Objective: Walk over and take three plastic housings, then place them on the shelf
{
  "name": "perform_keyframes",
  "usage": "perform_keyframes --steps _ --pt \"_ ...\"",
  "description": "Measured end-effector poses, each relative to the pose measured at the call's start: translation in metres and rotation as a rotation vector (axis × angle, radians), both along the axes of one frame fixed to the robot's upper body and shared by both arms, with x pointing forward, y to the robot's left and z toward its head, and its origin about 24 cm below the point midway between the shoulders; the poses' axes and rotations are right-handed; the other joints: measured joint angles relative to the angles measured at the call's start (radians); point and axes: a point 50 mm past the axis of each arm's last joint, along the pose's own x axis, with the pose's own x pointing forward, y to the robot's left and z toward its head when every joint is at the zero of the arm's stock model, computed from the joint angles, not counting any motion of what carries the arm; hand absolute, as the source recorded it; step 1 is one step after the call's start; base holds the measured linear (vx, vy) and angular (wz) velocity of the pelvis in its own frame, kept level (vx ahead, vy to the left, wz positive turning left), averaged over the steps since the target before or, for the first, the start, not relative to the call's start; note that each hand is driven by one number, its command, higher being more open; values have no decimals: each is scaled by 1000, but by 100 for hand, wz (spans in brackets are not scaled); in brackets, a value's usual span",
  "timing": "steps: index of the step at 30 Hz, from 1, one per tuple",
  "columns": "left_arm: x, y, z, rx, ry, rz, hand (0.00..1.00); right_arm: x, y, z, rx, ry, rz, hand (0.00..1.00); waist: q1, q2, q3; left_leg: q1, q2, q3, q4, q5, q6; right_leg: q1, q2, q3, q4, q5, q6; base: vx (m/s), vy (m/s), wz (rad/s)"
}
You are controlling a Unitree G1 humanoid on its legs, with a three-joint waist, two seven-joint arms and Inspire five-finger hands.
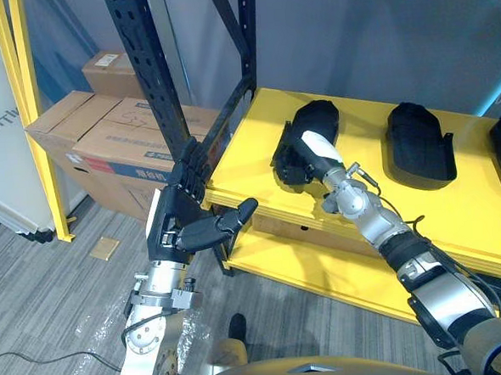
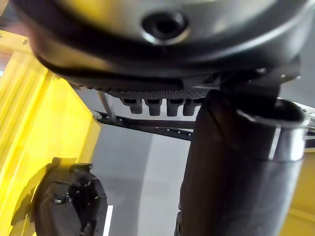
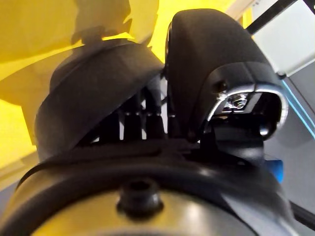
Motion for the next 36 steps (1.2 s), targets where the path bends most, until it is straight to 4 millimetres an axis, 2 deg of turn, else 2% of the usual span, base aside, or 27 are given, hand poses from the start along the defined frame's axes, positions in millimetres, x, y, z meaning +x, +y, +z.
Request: perform_keyframes --steps 4,9,16,23,36 --pt "0 -1 0 5 -3 -15 100 10 -3 9 -12 -21 -24 0 6 13 12 -9 2 -10 0 1 1 0 3 -12 -5 0 0 -24 -38 10" --pt "-1 -5 0 14 -3 -53 100 18 -5 23 -24 -61 -20 0 22 12 26 -23 4 -11 1 3 2 0 6 -22 -10 1 1 11 -38 10" --pt "0 -5 0 27 -4 -72 100 31 3 55 -26 -148 7 0 27 14 76 -36 4 -18 4 13 1 -14 6 -28 2 -1 2 23 -42 4" --pt "3 -9 1 27 -17 -100 100 38 -3 78 -44 -214 2 0 26 30 115 -53 5 -20 4 14 4 -46 -1 -26 39 -16 1 -10 -19 1" --pt "5 -13 2 22 -24 -125 100 37 -9 93 -110 -293 73 0 16 38 140 -58 8 -1 4 21 -5 -110 -23 3 147 -69 -5 -8 -49 -4"
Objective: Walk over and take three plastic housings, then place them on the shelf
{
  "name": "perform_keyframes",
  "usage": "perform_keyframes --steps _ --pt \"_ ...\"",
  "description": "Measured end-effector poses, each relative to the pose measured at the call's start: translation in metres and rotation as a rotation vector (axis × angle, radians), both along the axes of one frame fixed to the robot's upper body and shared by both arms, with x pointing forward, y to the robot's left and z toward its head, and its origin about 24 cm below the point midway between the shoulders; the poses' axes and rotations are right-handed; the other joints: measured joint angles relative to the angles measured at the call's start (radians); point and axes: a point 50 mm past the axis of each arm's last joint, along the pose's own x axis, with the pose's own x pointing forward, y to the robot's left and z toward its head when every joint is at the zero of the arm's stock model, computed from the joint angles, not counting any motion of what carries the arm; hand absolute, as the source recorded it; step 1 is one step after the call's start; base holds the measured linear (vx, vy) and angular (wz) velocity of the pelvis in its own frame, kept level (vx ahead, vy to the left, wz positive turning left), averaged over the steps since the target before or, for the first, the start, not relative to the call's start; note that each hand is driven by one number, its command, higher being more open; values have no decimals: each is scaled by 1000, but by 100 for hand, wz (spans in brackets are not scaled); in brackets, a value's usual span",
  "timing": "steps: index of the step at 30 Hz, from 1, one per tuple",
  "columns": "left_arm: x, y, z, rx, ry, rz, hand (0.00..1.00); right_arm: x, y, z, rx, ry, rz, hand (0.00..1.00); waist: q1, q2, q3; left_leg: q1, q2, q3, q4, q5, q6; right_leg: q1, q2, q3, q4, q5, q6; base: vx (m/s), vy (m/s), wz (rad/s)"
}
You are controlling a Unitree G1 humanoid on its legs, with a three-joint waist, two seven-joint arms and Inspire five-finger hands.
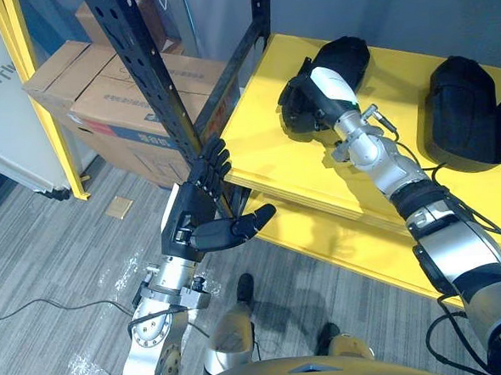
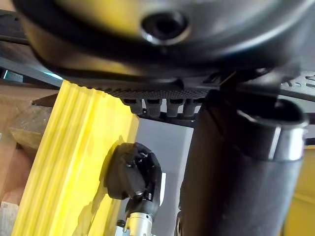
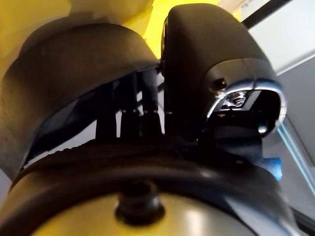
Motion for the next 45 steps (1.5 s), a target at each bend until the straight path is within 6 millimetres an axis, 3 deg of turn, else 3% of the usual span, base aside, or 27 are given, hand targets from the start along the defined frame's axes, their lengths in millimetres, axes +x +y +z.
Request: perform_keyframes --steps 15,32,37,45 --pt "0 2 0 -2 6 -7 100 -18 13 -12 -54 -7 194 0 -22 -6 19 26 12 49 0 -8 -1 -12 6 51 13 -1 -2 -5 -37 -10" --pt "0 3 -2 -2 13 5 100 -20 15 -18 -38 -44 196 0 -18 -2 21 21 11 39 0 -8 -1 -14 5 42 15 -2 -3 1 -7 1" --pt "0 4 -3 -4 14 16 100 -16 17 -11 -46 -72 195 0 -19 5 24 3 11 31 0 -2 -5 -36 2 38 31 -6 -7 -2 -10 3" --pt "1 4 0 -11 -11 18 100 -8 15 9 -60 -117 171 0 -15 41 53 -12 6 11 1 6 -10 -65 -13 25 87 -33 -12 -15 -30 7"
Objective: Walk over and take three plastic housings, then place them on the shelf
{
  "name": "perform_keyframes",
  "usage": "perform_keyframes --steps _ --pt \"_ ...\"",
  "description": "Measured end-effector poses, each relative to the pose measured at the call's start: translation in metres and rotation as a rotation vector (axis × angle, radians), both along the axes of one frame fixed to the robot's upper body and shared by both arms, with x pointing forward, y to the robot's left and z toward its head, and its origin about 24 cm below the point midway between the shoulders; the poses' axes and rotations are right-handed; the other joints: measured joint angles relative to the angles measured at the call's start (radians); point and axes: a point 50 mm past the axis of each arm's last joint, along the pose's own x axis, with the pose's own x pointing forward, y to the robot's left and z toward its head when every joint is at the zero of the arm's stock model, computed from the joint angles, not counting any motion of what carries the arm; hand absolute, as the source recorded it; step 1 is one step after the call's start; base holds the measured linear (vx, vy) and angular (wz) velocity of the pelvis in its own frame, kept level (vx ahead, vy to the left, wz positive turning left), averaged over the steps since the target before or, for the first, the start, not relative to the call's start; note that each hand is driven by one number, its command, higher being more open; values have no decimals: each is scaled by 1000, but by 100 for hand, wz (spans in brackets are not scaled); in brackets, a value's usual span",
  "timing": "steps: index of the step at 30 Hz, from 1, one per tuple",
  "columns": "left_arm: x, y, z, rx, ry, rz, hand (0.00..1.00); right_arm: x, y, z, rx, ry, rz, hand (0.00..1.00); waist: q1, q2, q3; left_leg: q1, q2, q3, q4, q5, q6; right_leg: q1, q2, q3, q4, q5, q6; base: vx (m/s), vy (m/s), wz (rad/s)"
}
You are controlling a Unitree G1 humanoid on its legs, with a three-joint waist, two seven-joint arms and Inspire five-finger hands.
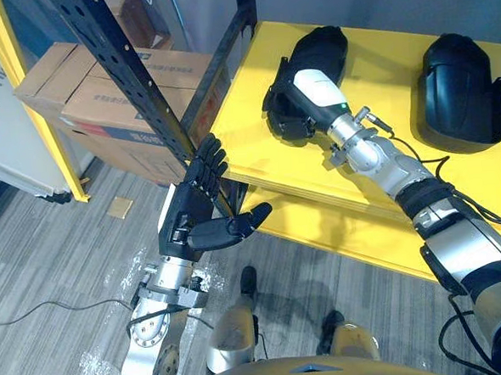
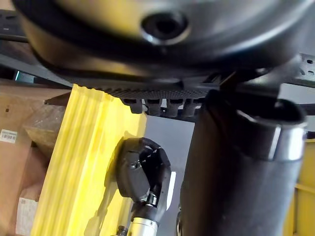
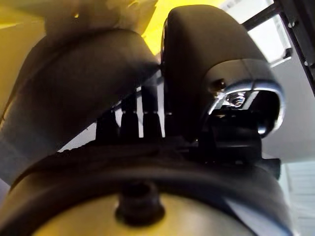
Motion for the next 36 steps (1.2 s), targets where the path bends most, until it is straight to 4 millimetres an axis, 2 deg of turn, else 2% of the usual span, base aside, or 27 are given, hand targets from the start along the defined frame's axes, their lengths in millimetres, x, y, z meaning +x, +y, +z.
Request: perform_keyframes --steps 6,10,11,24,30,33,36 --pt "0 0 1 -2 -10 2 100 2 5 13 -20 -54 13 0 -2 5 11 -25 2 -1 0 14 -6 -41 -5 4 35 -12 -6 -8 -34 0" --pt "2 -1 3 -3 -18 -1 100 2 -1 19 -56 -77 6 0 3 4 14 -30 -2 -4 1 20 -2 -53 -13 3 64 -25 -7 15 -34 4" --pt "2 -1 3 -3 -17 -1 100 2 -2 20 -57 -79 4 100 2 5 16 -29 -3 -5 1 20 -2 -54 -15 2 67 -27 -7 0 0 0" --pt "2 -2 3 -4 -18 -11 100 1 0 21 -99 -99 15 100 -4 3 31 -3 3 15 0 14 -4 -36 -7 22 46 -22 -2 11 -7 -5" --pt "2 -3 3 -5 -20 -15 100 -13 -6 9 -123 -101 46 100 -7 -6 29 36 9 36 0 2 -4 16 10 28 -11 2 2 43 -17 -10" --pt "2 -3 4 -5 -26 -13 100 -22 -6 4 -135 -108 73 100 -17 -20 20 41 9 46 0 -1 -2 37 17 30 -53 24 8 63 0 -9" --pt "3 -3 5 -5 -32 -15 100 -31 -3 0 -123 -109 101 100 -31 -47 4 53 8 65 0 -5 -1 60 23 42 -100 50 14 38 9 -12"
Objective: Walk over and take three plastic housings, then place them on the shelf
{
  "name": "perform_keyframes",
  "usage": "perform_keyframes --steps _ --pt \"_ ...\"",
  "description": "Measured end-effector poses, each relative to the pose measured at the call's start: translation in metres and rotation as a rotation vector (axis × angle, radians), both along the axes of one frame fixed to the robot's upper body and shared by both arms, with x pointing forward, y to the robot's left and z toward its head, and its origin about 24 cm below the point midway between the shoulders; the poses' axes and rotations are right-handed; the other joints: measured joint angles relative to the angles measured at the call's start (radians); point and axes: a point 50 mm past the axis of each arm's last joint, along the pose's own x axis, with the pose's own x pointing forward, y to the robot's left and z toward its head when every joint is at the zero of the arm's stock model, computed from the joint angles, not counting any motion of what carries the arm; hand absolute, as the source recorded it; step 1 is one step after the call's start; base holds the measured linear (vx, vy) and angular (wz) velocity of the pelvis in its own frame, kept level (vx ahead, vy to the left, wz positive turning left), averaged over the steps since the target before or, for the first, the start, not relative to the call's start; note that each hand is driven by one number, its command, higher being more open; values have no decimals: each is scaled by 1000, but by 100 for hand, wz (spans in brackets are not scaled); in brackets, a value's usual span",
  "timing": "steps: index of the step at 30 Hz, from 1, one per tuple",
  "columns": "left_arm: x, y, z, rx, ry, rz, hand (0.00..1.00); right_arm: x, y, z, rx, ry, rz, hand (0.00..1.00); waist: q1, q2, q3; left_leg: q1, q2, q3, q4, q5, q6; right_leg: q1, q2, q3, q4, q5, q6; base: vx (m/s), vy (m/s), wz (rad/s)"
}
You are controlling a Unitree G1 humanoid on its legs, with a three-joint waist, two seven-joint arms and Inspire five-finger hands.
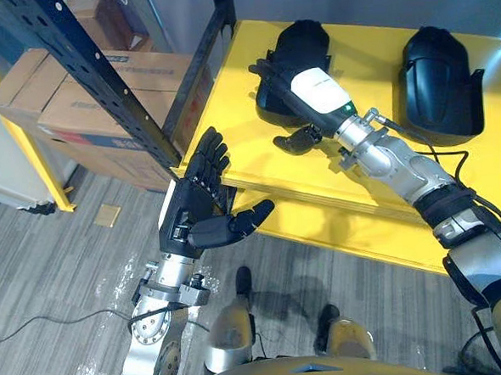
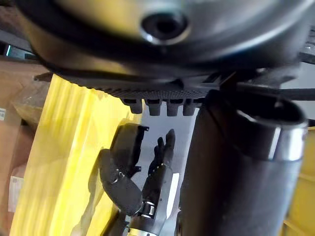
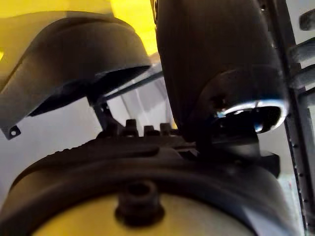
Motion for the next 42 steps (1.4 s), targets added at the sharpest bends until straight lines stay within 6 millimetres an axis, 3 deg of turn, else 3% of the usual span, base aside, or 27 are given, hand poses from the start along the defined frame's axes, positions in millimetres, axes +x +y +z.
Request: perform_keyframes --steps 4,11,15,18,25,30,32,35,37,39,42 --pt "1 0 1 -1 -7 3 100 -16 5 -1 36 -17 50 100 -5 -13 -35 21 -2 21 -1 -13 4 25 2 15 -40 16 5 -2 17 -14" --pt "3 2 2 -8 1 53 100 -57 19 26 181 -140 206 100 -32 -15 -104 23 1 47 -4 -26 5 46 17 34 -120 65 9 -11 7 -10" --pt "4 11 4 -1 -5 111 100 -79 2 44 392 -188 181 100 -47 -23 -130 33 -2 61 -4 -26 12 62 17 45 -147 85 12 13 -3 -9" --pt "5 20 7 25 -22 154 100 -90 -21 40 531 -166 82 100 -58 -31 -146 50 -2 80 -5 -38 9 69 17 65 -157 85 12 -7 -2 -16" --pt "-6 34 16 65 -60 260 100 -125 -87 -15 681 -38 -316 100 -110 -33 -179 55 -2 116 -5 -56 15 70 19 97 -193 95 14 5 0 -15" --pt "-28 50 0 219 32 383 100 -171 -135 -53 785 8 -639 100 -146 -23 -188 58 1 147 -5 -64 11 62 22 126 -208 109 16 56 -12 -17" --pt "-39 56 -6 279 54 505 100 -199 -150 -69 859 -50 -813 100 -155 -24 -198 58 7 157 -5 -68 9 61 28 135 -218 113 17 64 -27 -11" --pt "-49 64 -3 383 -3 691 100 -221 -163 -83 927 -146 -964 100 -167 -31 -203 60 16 159 -5 -73 2 61 37 138 -219 110 13 38 -32 -6" --pt "-57 71 1 443 -119 897 100 -248 -182 -112 972 -208 -1185 100 -167 -41 -216 67 21 168 -5 -77 -2 63 41 146 -218 107 9 23 -29 -10" --pt "-63 73 -2 474 -169 1009 100 -264 -186 -142 1002 -175 -1338 100 -167 -43 -233 72 23 173 -5 -84 -4 67 42 148 -217 104 7 13 -12 -9" --pt "-69 68 -13 502 -178 1067 100 -292 -169 -186 1062 -34 -1515 100 -165 -40 -252 76 28 188 -5 -98 -5 69 43 147 -215 96 10 -3 -6 -6"
